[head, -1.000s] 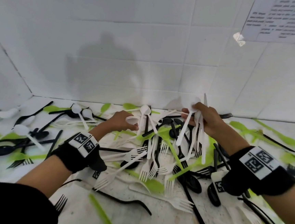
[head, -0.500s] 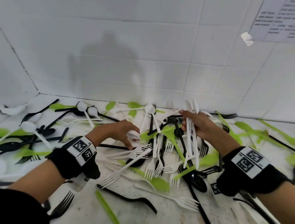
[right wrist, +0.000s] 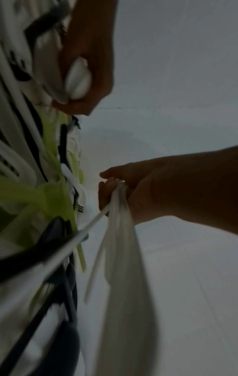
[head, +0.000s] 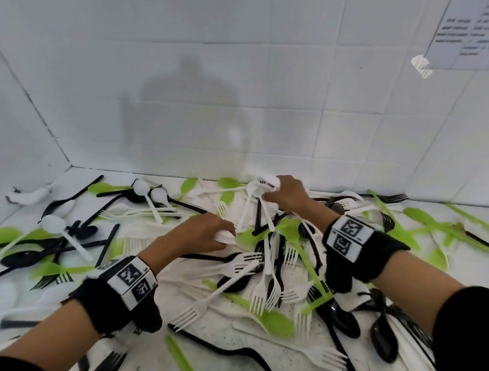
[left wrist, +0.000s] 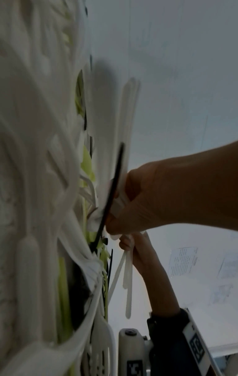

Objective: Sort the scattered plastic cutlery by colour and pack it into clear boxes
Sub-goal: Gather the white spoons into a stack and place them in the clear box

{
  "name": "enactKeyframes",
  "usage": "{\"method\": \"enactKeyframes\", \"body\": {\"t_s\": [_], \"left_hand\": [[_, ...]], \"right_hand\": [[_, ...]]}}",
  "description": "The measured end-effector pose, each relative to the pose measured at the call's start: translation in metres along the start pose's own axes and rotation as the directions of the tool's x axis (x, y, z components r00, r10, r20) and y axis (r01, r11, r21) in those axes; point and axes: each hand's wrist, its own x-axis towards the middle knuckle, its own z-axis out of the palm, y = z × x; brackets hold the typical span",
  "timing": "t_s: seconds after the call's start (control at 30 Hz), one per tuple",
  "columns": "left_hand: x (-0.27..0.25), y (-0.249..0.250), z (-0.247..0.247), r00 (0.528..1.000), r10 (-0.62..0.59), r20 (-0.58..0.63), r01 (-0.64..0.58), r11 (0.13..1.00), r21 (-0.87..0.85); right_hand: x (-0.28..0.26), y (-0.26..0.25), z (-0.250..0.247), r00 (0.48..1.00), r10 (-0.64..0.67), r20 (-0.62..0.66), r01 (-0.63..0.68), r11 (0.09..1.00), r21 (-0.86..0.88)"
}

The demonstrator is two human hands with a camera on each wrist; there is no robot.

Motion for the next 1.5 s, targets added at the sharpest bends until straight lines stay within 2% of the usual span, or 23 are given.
{"method": "enactKeyframes", "body": {"t_s": [0.03, 0.1, 0.17, 0.23, 0.3, 0.37, 0.5, 0.6, 0.7, 0.83, 0.93, 1.0, 1.1, 1.23, 1.33, 1.5], "left_hand": [[0.0, -0.002, 0.002, 0.999, -0.024, -0.049, 0.023, 1.0, -0.008], [0.002, -0.006, 0.002, 0.978, -0.098, -0.182, 0.085, 0.994, -0.075], [0.004, -0.01, 0.0, 0.941, -0.175, -0.289, 0.116, 0.971, -0.207], [0.006, -0.015, -0.002, 0.914, -0.219, -0.343, 0.081, 0.924, -0.373], [0.008, -0.018, -0.005, 0.883, -0.223, -0.413, 0.005, 0.884, -0.468], [0.013, -0.016, -0.01, 0.865, -0.242, -0.44, -0.005, 0.872, -0.49], [0.03, -0.008, -0.016, 0.853, -0.323, -0.41, 0.022, 0.807, -0.59], [0.042, 0.0, -0.018, 0.889, -0.301, -0.345, -0.014, 0.735, -0.678], [0.058, 0.009, -0.02, 0.921, -0.278, -0.272, 0.013, 0.72, -0.694], [0.085, 0.014, -0.018, 0.919, -0.344, -0.194, 0.184, 0.808, -0.559], [0.103, 0.016, -0.01, 0.912, -0.397, -0.1, 0.33, 0.858, -0.392], [0.109, 0.018, -0.002, 0.901, -0.432, -0.034, 0.4, 0.861, -0.314], [0.11, 0.022, 0.007, 0.89, -0.456, -0.007, 0.441, 0.864, -0.244], [0.109, 0.025, 0.007, 0.875, -0.481, -0.05, 0.454, 0.853, -0.259], [0.106, 0.028, 0.005, 0.862, -0.502, -0.065, 0.446, 0.815, -0.371], [0.09, 0.052, -0.013, 0.9, -0.421, -0.114, 0.265, 0.734, -0.625]], "right_hand": [[0.006, -0.003, 0.008, 0.998, -0.054, 0.016, 0.056, 0.99, -0.128], [0.011, -0.008, 0.024, 0.995, -0.083, 0.057, 0.094, 0.968, -0.233], [0.015, -0.007, 0.039, 0.995, -0.073, 0.063, 0.09, 0.943, -0.32], [0.019, -0.006, 0.047, 0.997, -0.059, 0.055, 0.076, 0.918, -0.39], [0.019, -0.005, 0.044, 0.998, -0.057, 0.019, 0.059, 0.925, -0.375], [0.018, 0.002, 0.036, 0.999, -0.034, -0.019, 0.027, 0.949, -0.314], [0.012, 0.023, 0.018, 0.998, 0.058, 0.034, -0.045, 0.95, -0.31], [0.005, 0.03, 0.008, 0.993, 0.102, 0.053, -0.084, 0.958, -0.274], [-0.003, 0.04, 0.0, 0.987, 0.139, 0.084, -0.12, 0.973, -0.198], [-0.018, 0.048, -0.012, 0.969, 0.194, 0.151, -0.175, 0.975, -0.134], [-0.028, 0.053, -0.02, 0.963, 0.204, 0.178, -0.196, 0.979, -0.062], [-0.032, 0.059, -0.027, 0.96, 0.22, 0.173, -0.22, 0.975, -0.021], [-0.041, 0.07, -0.043, 0.961, 0.239, 0.14, -0.231, 0.971, -0.069], [-0.057, 0.084, -0.064, 0.96, 0.256, 0.115, -0.244, 0.964, -0.107], [-0.066, 0.087, -0.073, 0.979, 0.192, 0.06, -0.198, 0.973, 0.115], [-0.081, 0.073, -0.075, 0.992, 0.114, -0.058, -0.083, 0.918, 0.389]]}}
